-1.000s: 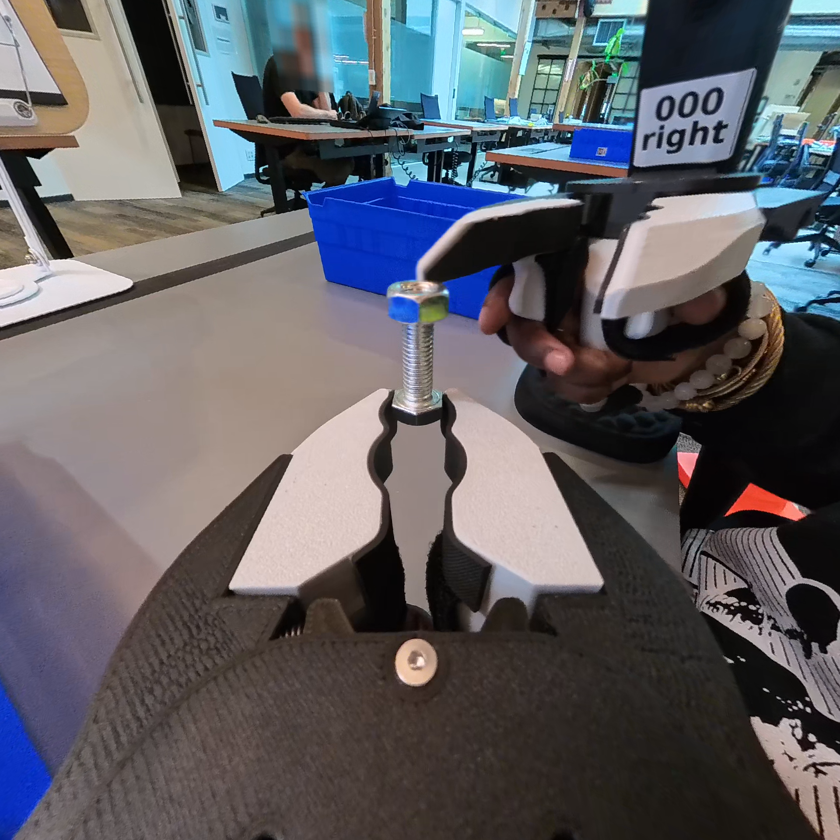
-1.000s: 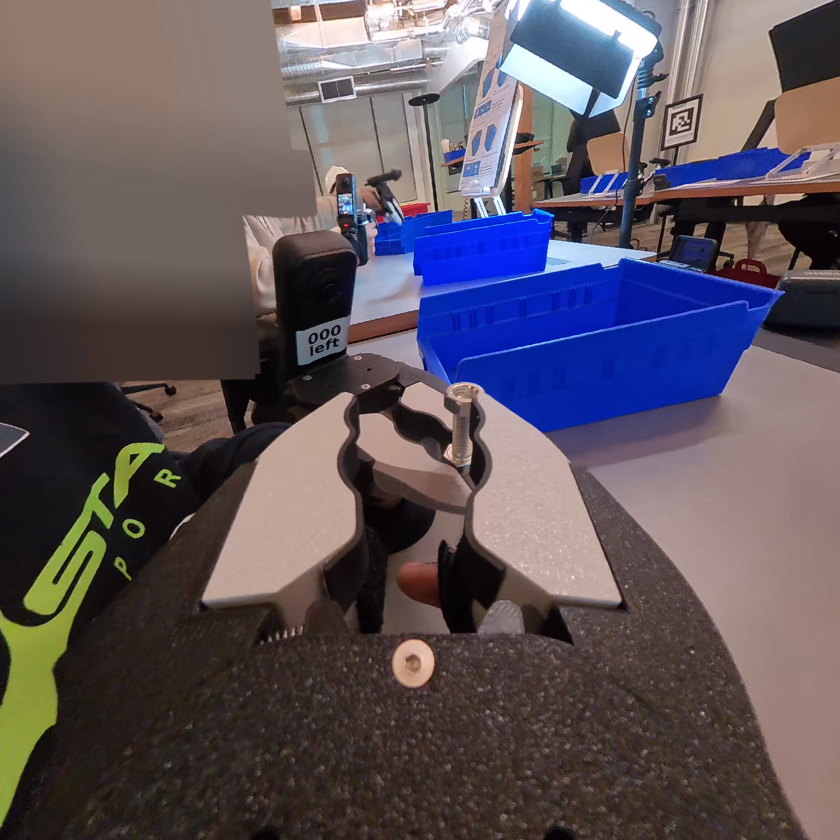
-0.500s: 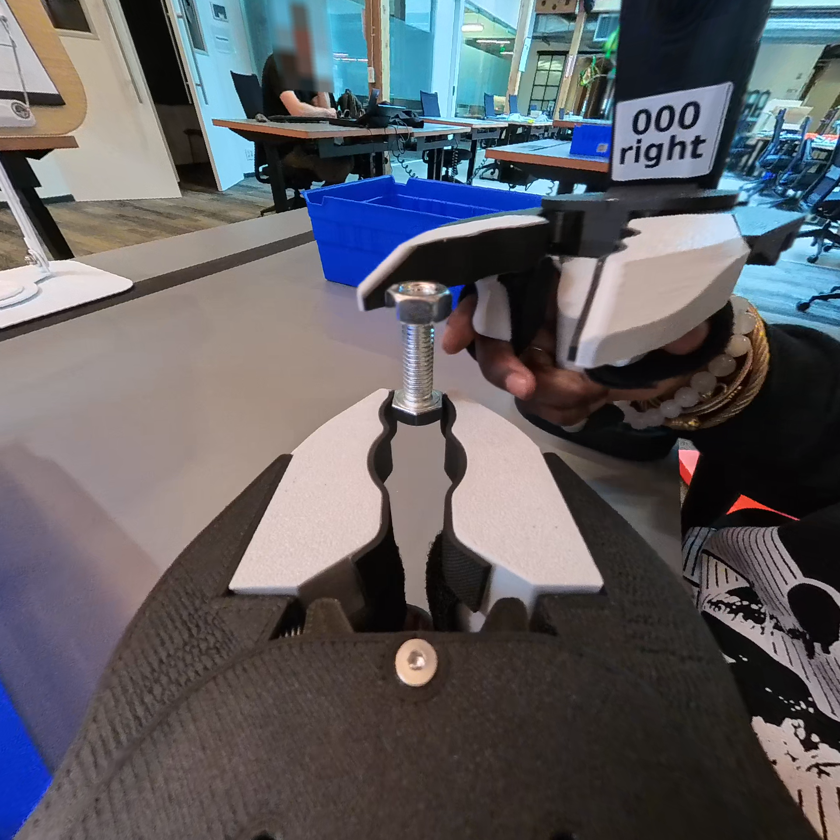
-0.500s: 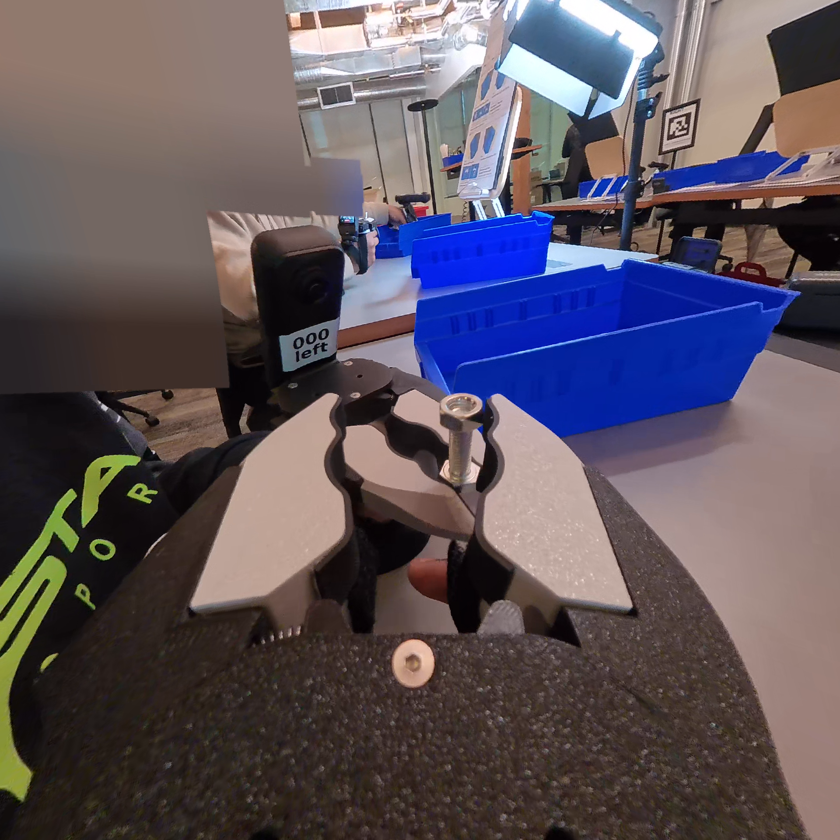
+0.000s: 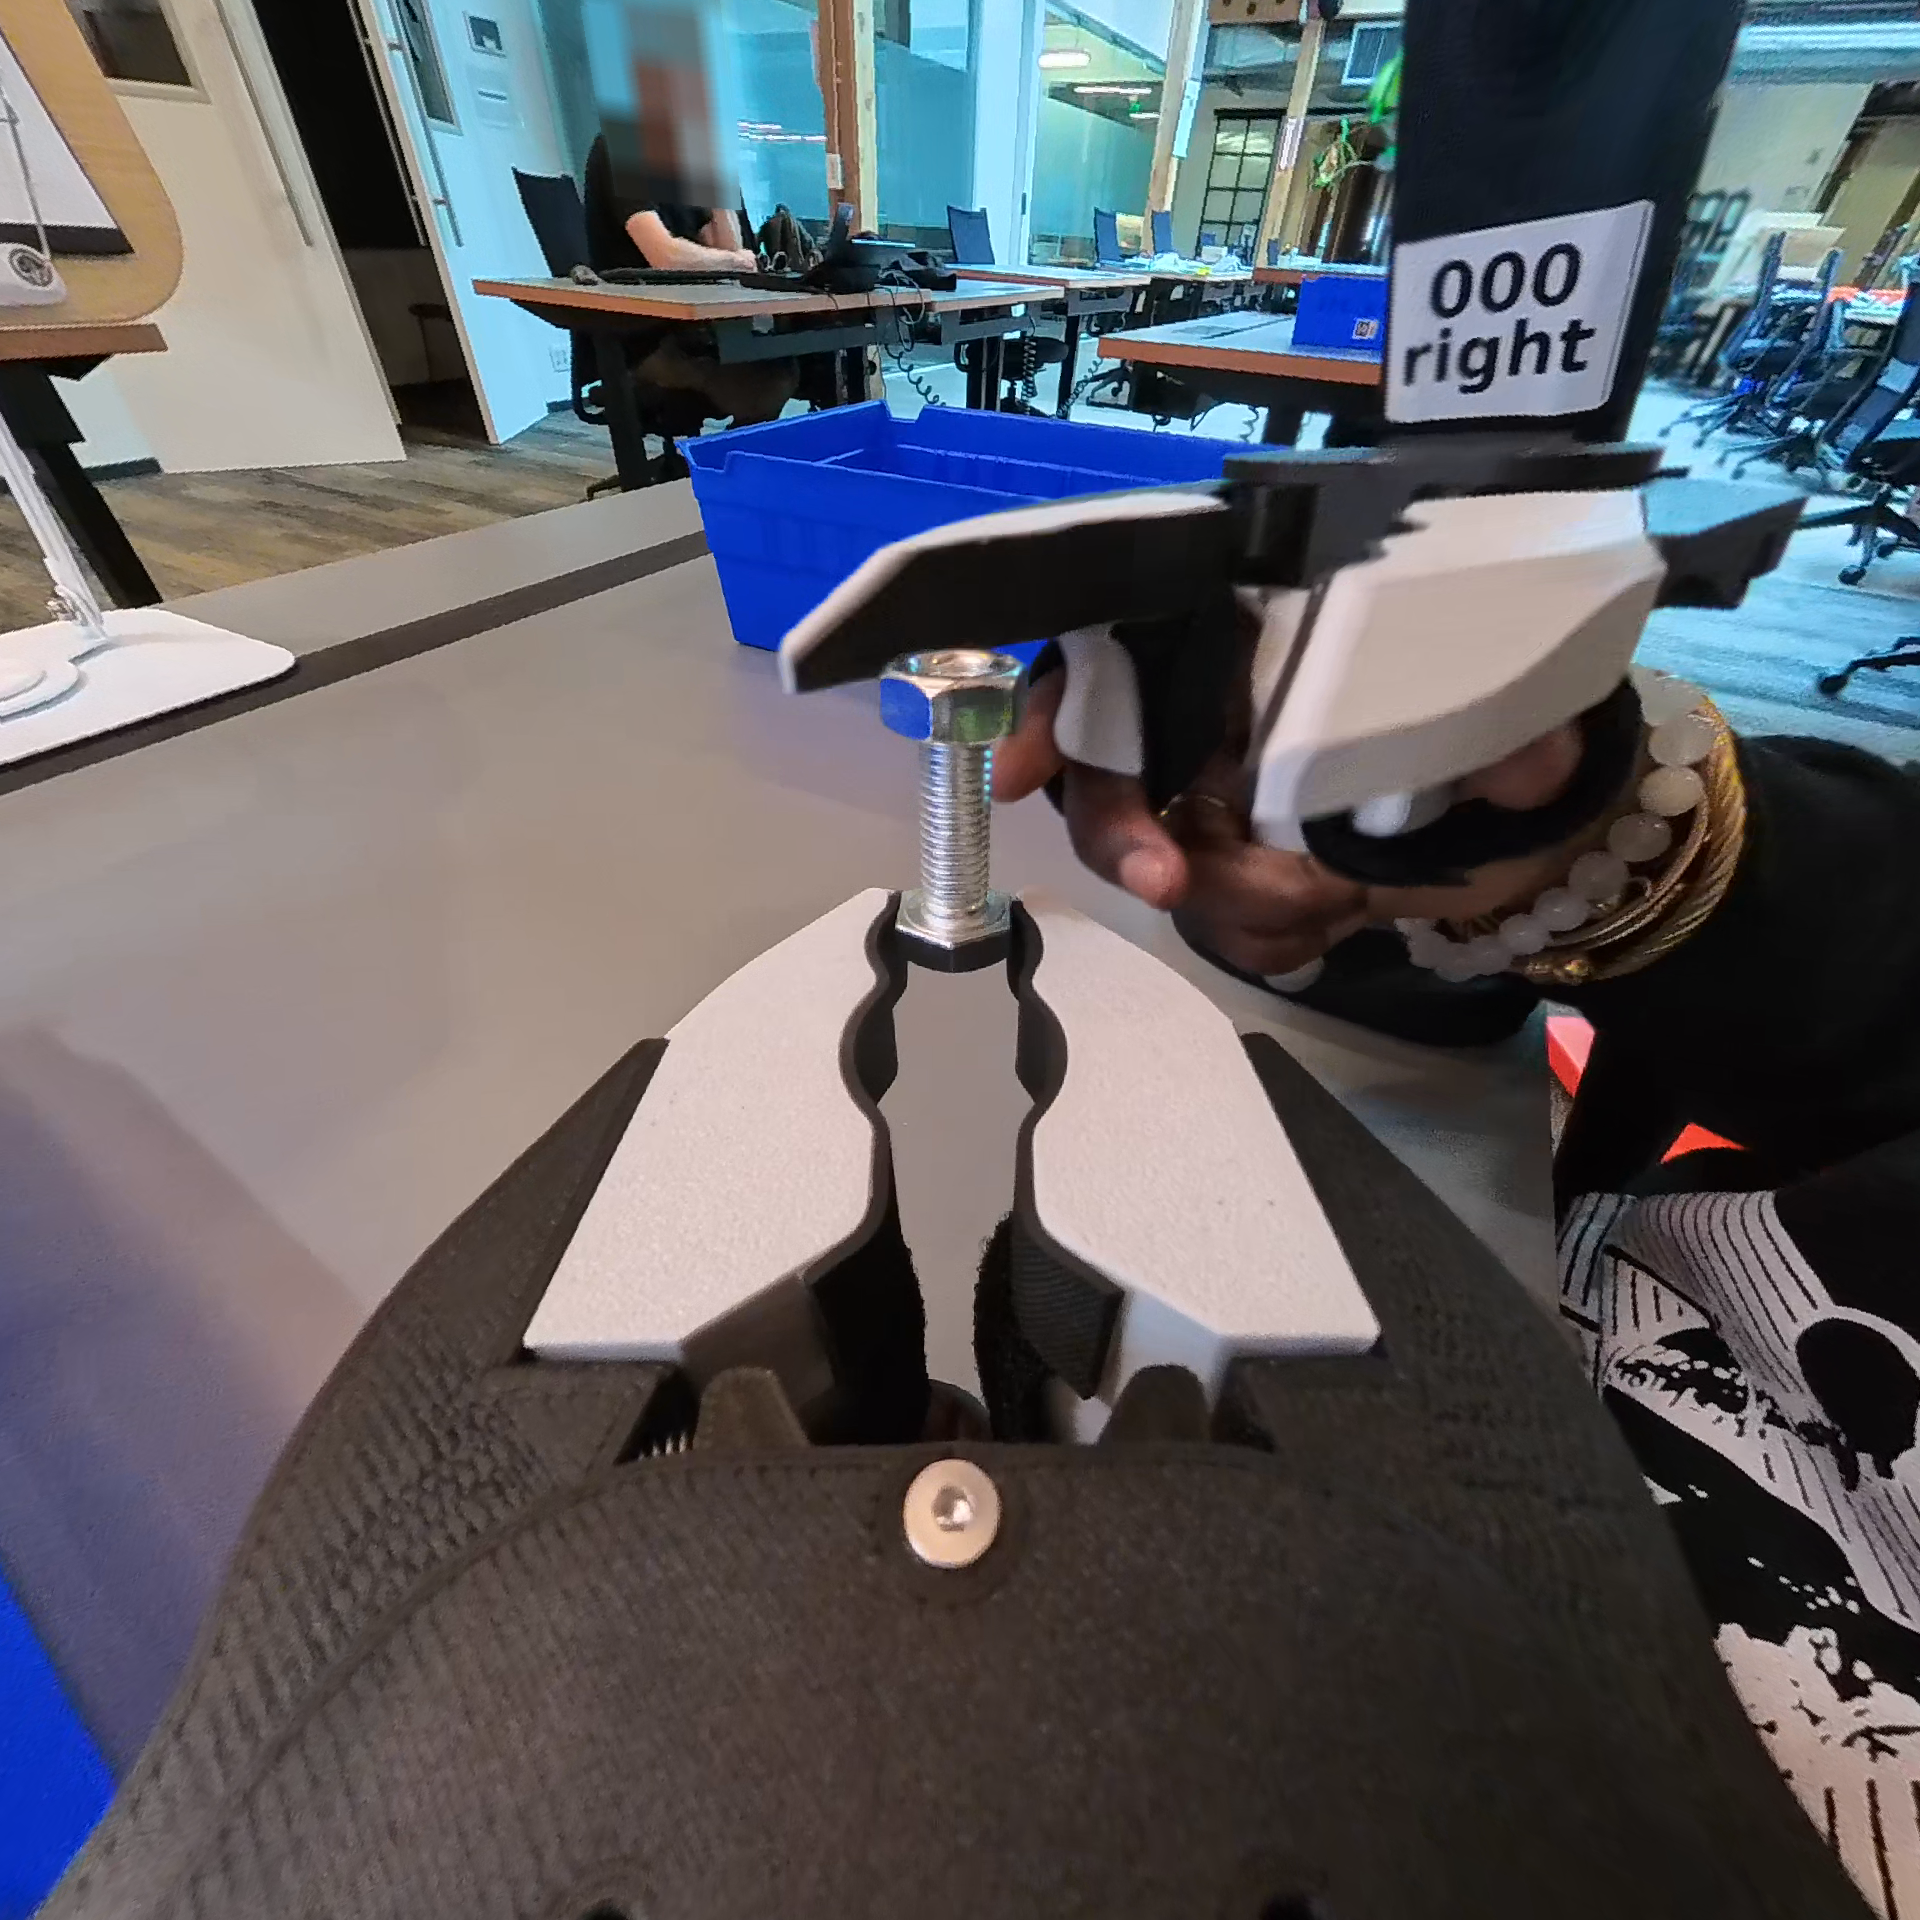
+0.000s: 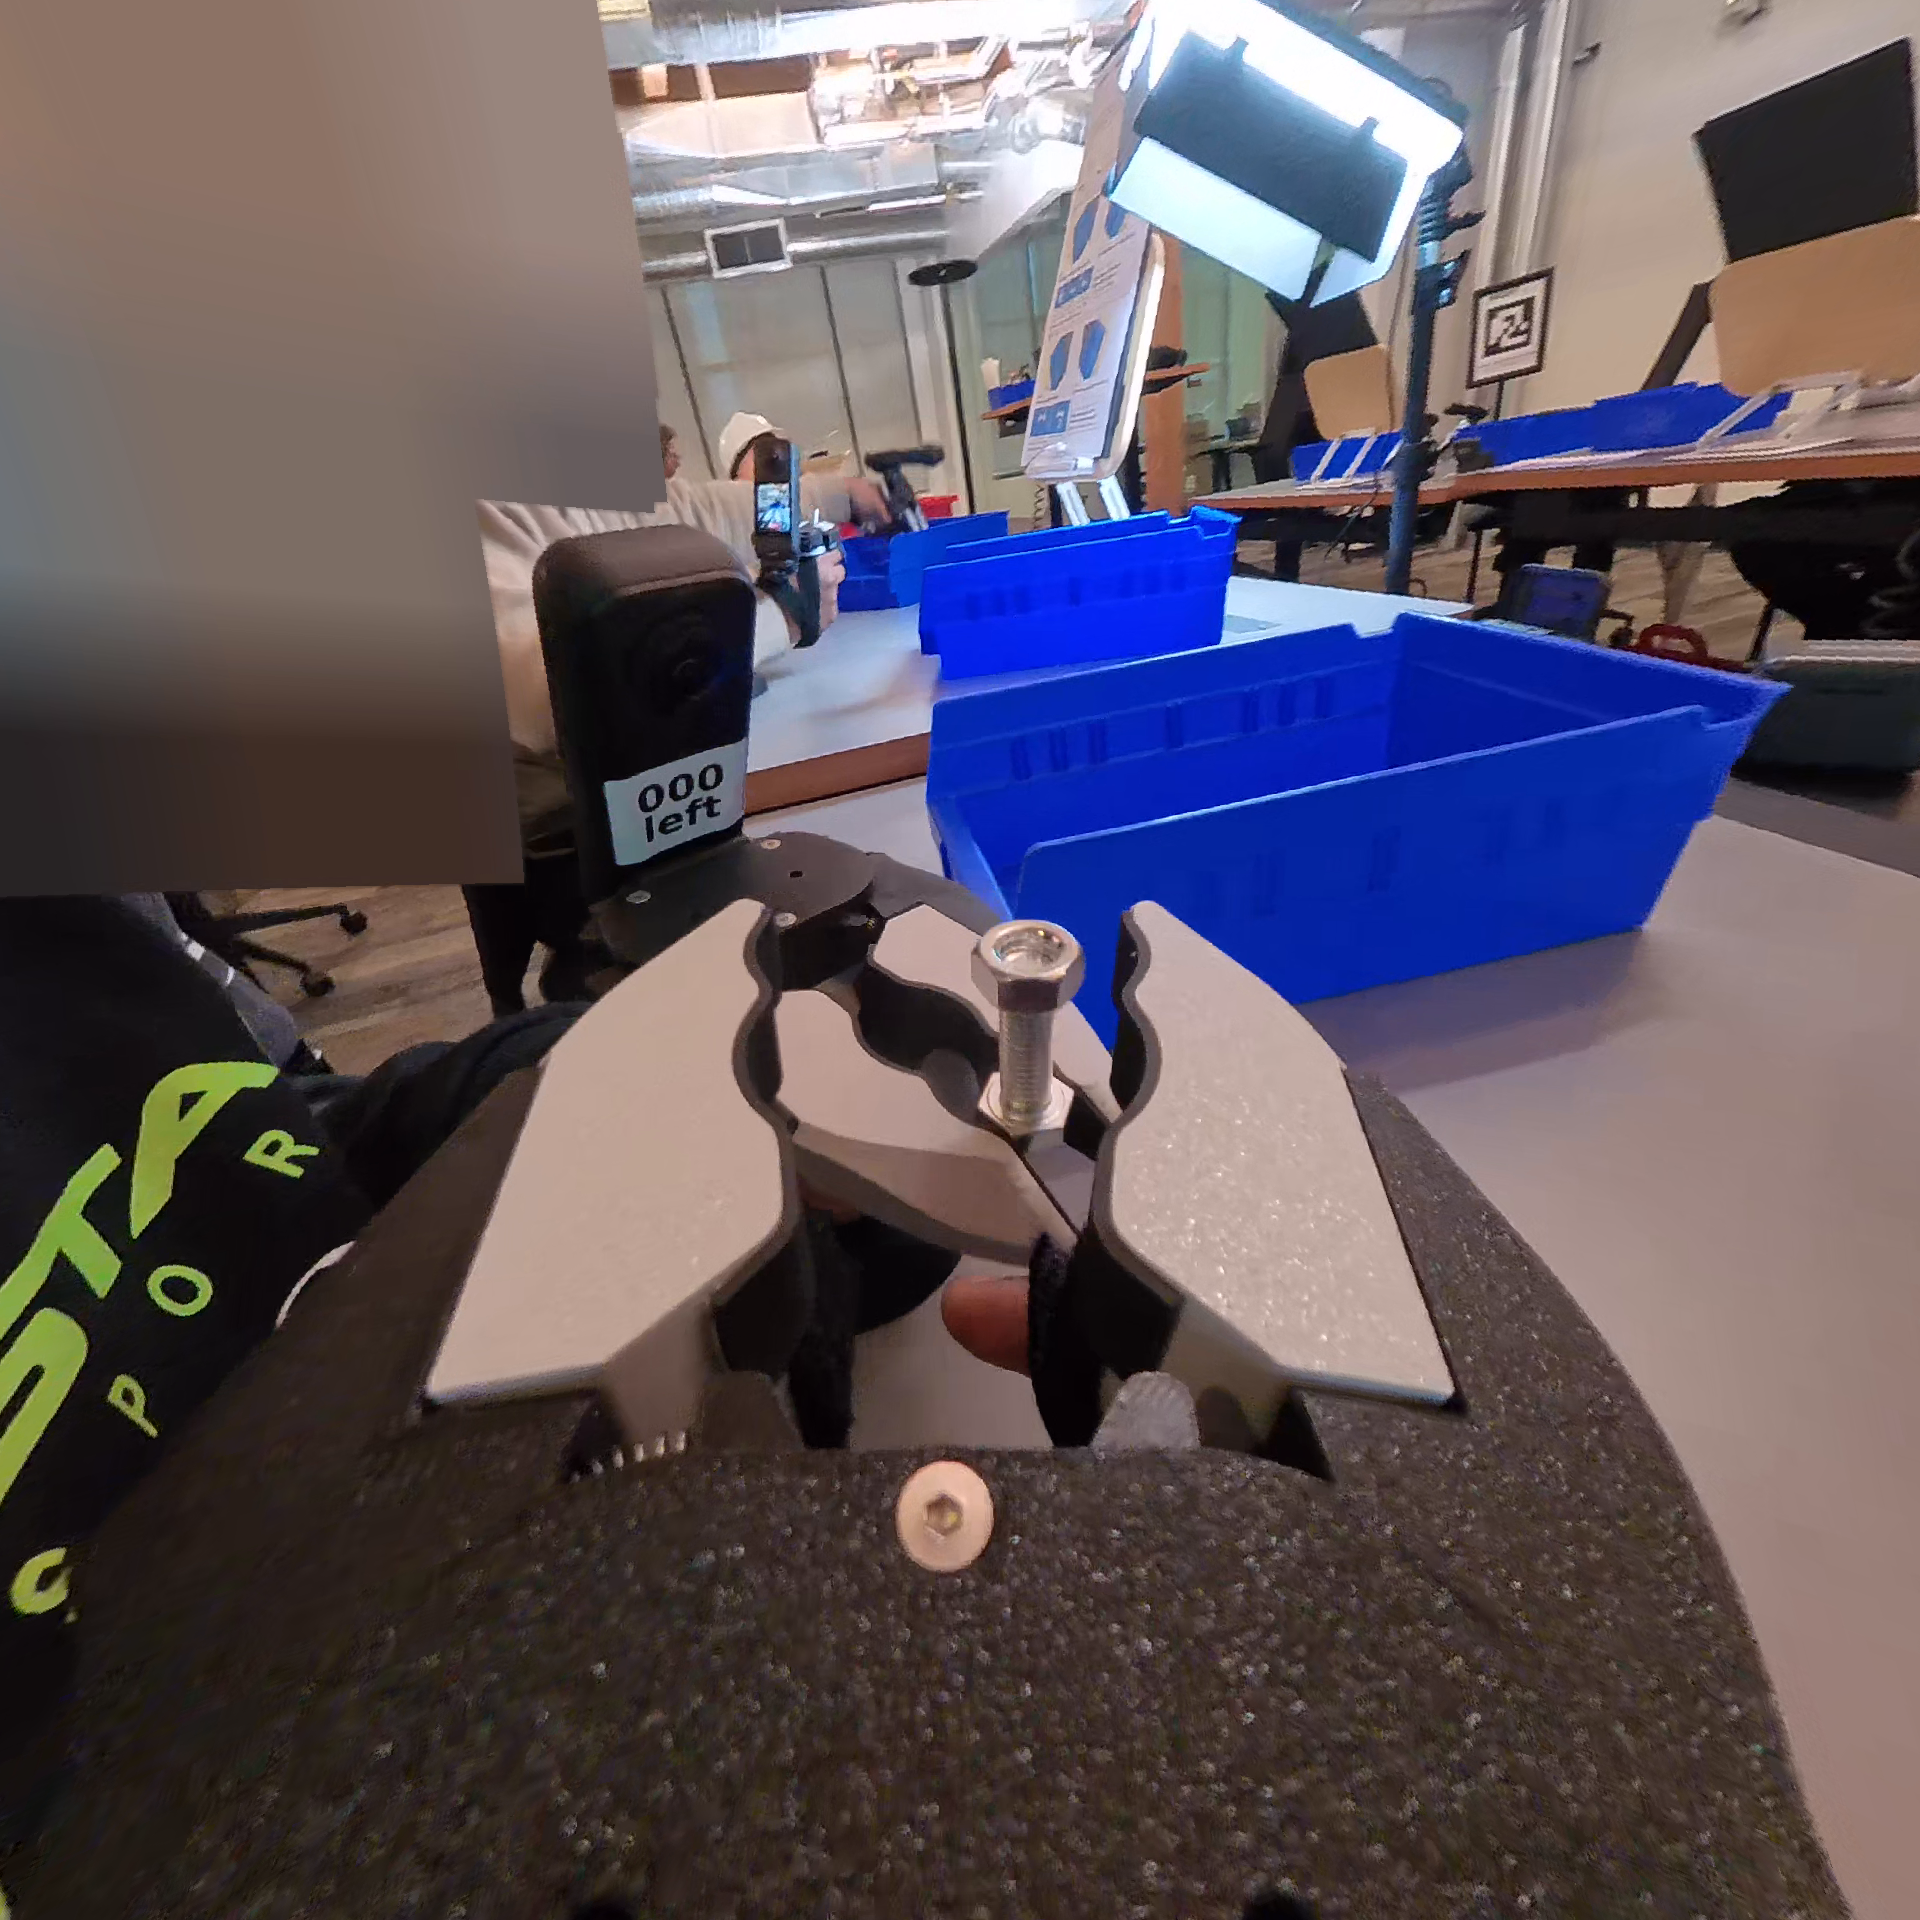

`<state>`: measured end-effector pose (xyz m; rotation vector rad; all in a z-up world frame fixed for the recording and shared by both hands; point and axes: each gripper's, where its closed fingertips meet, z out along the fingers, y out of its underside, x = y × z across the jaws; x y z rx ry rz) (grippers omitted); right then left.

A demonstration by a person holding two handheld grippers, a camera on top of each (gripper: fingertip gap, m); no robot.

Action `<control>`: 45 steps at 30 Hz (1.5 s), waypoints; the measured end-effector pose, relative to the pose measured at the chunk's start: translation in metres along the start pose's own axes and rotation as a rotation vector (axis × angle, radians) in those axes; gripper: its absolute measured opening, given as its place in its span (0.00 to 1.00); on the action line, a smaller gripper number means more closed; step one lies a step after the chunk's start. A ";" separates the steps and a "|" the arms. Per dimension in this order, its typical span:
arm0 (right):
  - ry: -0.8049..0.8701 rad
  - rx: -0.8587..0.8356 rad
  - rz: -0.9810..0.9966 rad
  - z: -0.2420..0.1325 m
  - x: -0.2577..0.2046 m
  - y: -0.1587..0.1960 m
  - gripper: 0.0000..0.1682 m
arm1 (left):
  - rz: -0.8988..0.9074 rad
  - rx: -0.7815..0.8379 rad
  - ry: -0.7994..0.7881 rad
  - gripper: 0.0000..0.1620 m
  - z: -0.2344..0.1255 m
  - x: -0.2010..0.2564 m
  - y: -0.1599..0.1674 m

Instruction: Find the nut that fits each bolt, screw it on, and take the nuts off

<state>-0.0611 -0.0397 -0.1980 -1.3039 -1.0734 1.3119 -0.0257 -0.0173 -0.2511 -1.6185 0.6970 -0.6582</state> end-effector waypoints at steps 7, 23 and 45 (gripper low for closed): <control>-0.032 -0.034 -0.006 0.011 -0.005 0.005 0.37 | 0.000 -0.006 -0.005 0.11 0.001 -0.001 0.001; 0.083 0.054 -0.047 -0.004 0.009 -0.001 0.66 | 0.006 -0.005 -0.007 0.11 0.001 0.000 0.001; -0.060 -0.002 -0.028 0.013 -0.025 0.008 0.64 | -0.004 -0.025 -0.024 0.12 0.002 -0.003 0.004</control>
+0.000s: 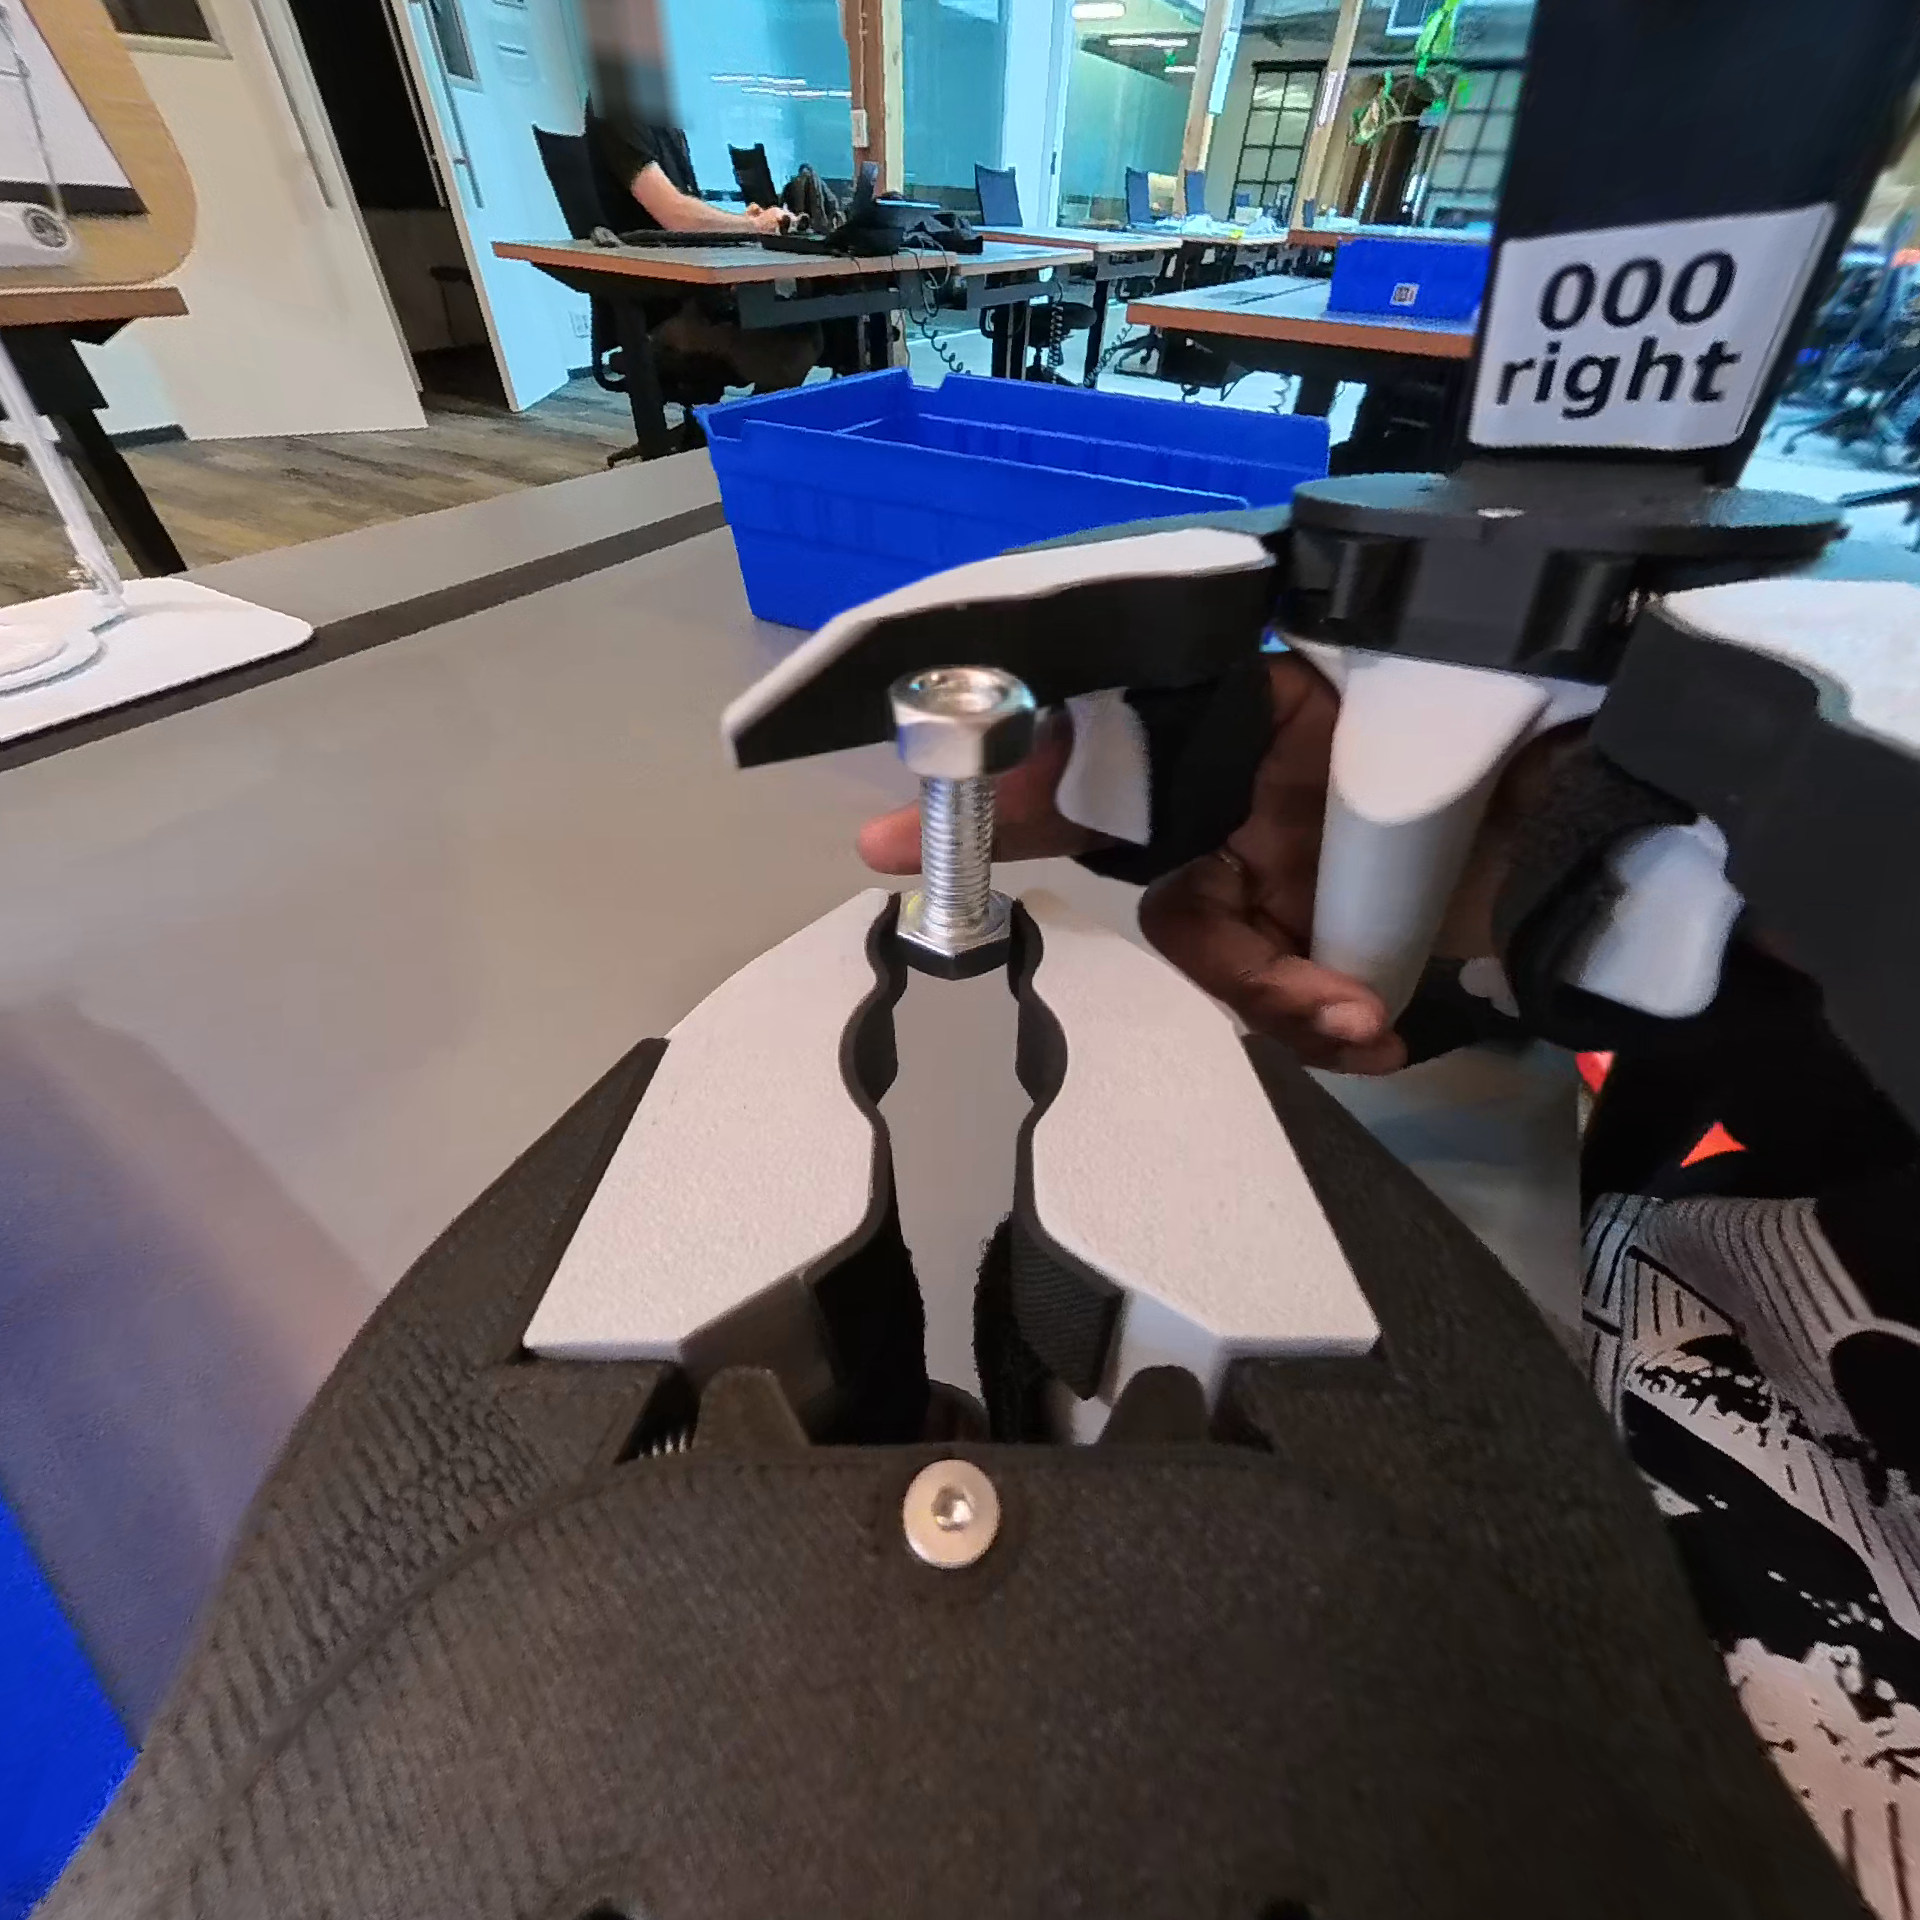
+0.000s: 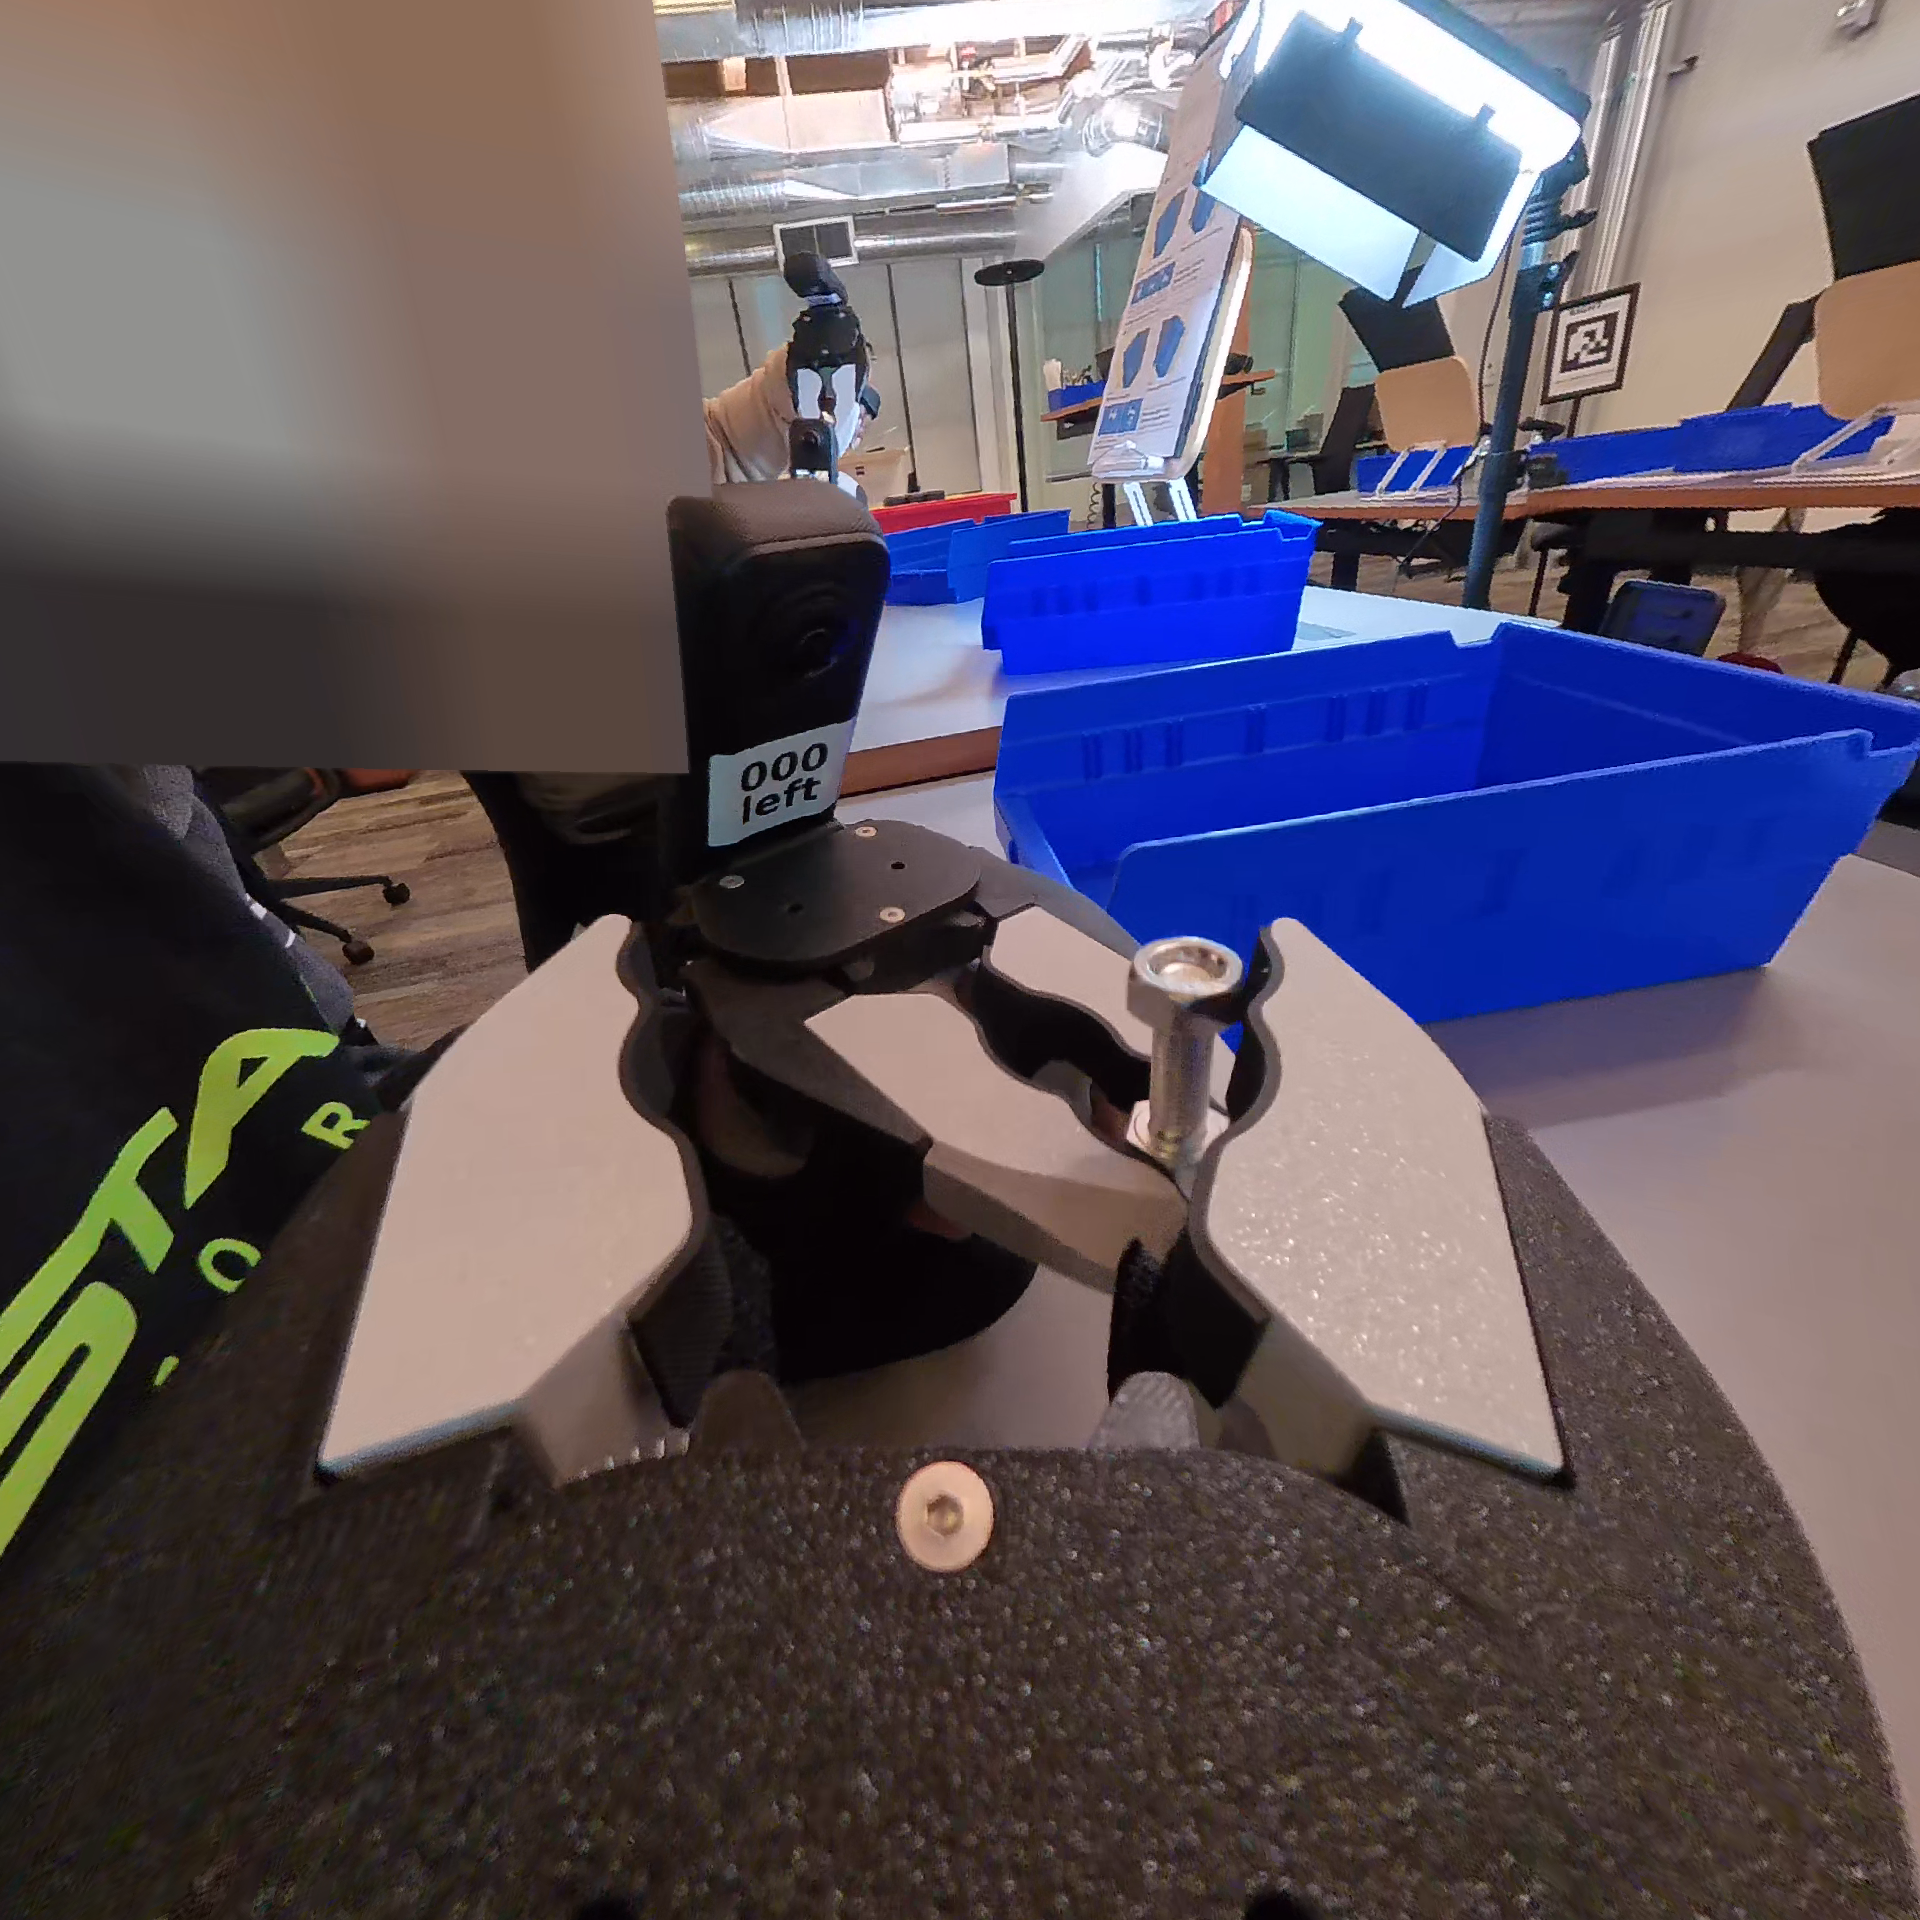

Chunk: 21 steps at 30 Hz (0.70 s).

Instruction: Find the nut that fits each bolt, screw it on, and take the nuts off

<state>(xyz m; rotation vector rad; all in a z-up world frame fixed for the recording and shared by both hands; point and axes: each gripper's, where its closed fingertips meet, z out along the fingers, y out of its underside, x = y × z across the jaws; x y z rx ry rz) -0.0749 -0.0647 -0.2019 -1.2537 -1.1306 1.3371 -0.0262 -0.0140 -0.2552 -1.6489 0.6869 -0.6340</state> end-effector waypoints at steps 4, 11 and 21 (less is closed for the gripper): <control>0.029 0.002 -0.018 -0.013 -0.004 0.001 0.62 | -0.007 0.008 -0.002 0.11 -0.001 -0.001 -0.001; 0.078 -0.003 -0.049 -0.026 0.002 0.002 0.59 | -0.006 0.011 -0.001 0.11 -0.001 -0.001 -0.001; -0.023 -0.022 -0.047 0.012 0.006 0.004 0.71 | 0.037 -0.021 0.019 0.11 0.002 0.005 0.003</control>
